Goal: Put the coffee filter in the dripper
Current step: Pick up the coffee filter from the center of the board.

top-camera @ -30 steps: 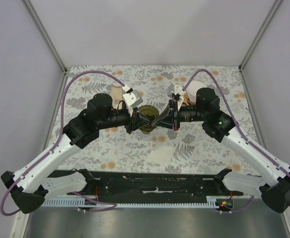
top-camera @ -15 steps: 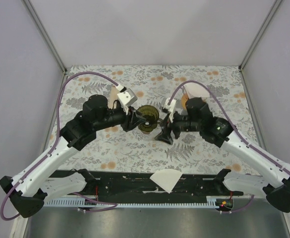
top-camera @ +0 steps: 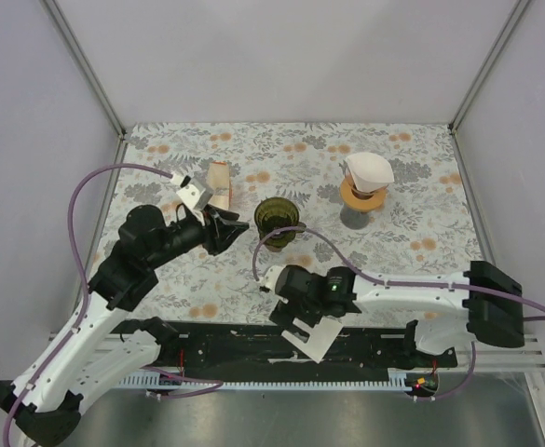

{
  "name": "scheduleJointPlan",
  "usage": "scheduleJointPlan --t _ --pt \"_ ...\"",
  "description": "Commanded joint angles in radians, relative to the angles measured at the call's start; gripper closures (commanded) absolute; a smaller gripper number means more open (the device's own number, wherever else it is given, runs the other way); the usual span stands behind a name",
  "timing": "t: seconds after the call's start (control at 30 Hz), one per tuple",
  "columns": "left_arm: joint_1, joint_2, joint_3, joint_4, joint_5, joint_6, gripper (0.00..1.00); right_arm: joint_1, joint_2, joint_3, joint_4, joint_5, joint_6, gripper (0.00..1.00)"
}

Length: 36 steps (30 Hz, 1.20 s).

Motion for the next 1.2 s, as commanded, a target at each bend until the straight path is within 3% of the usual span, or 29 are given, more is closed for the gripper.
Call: scheduleJointPlan --t 0.0,0.33,0.47,0.53,0.6,0.8,1.03,1.17 --pt "0.012 -0.079 -0.015 0.054 0.020 -0.038 0.56 0.069 0.097 0.033 -0.040 0.103 0.235 0.02" --pt "0.012 -0.165 -0.060 0.037 0.035 -0.041 0.55 0.129 0.318 -0.035 0.004 0.098 0.411 0.05" --pt "0.012 -0.164 -0.063 0.043 0.038 -0.041 0.55 0.138 0.360 -0.036 0.039 0.048 0.424 0.29" --pt "0.012 -0.162 -0.061 0.043 0.043 -0.040 0.55 0.135 0.357 -0.039 0.047 0.049 0.427 0.55" --pt "0.012 -0.156 -0.060 0.043 0.047 -0.038 0.55 0.135 0.340 -0.045 0.053 0.058 0.422 0.73" --pt "0.012 -0.153 -0.069 0.054 0.061 -0.036 0.55 0.135 0.323 -0.041 0.073 0.058 0.388 1.00" --pt "0.012 -0.153 -0.060 0.034 0.050 -0.017 0.55 0.124 0.181 0.021 0.082 0.161 0.237 1.00" --pt "0.012 -0.148 -0.037 -0.009 0.033 -0.004 0.55 0.124 -0.017 -0.018 0.168 0.224 0.139 1.00"
